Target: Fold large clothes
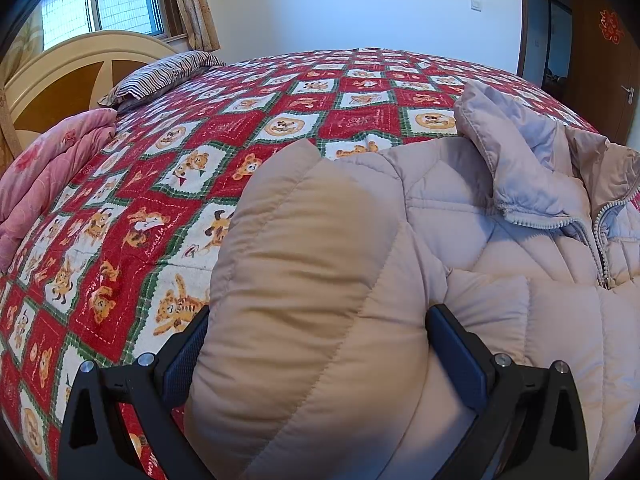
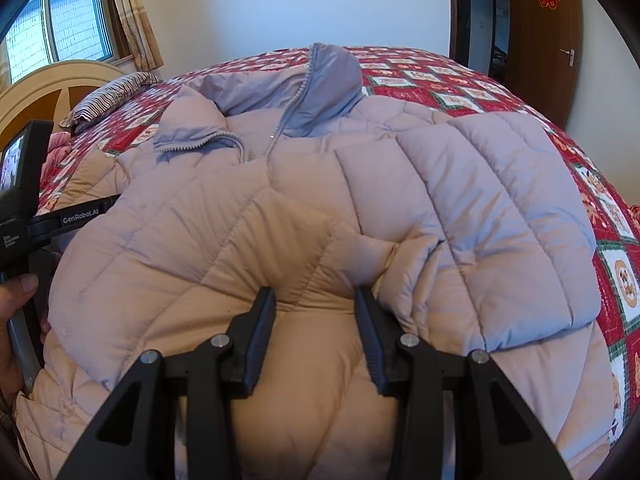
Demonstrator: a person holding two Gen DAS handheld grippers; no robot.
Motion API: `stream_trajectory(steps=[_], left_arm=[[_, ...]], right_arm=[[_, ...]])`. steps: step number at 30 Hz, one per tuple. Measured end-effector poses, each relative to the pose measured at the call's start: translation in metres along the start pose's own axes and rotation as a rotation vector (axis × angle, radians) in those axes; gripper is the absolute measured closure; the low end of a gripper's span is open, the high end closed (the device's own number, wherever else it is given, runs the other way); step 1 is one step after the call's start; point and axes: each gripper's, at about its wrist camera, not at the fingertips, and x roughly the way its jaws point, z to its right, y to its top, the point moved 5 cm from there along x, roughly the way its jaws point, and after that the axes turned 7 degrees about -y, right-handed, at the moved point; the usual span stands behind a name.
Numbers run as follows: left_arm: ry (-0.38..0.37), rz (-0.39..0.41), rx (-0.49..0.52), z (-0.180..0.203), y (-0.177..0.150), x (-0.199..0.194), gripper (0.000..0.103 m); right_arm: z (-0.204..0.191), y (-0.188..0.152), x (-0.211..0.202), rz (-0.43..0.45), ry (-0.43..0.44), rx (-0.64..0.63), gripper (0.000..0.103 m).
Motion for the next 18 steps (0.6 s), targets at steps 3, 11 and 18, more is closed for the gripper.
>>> stream_trajectory(steps=[3,11,18], left_arm=[[-0.001,0.000,0.000,-0.0001,0.0000,-0.0002,0.001],[-0.001,-0.005,0.001,-0.0001,-0.0008,0.0010,0.001],[-0.002,-0.004,0.000,-0.0001,-0.0007,0.0004,0.001]], right_arm=[[0.0001,-0.0005,0.0003,0.001,-0.003,-0.002,0.059],[-0.0012,-0.0004,0.0007,0.003,-0.011,-0.007,0.059],[-0.0019,-0.0006,0.0011,0.005,-0.021,-0.013,0.059]])
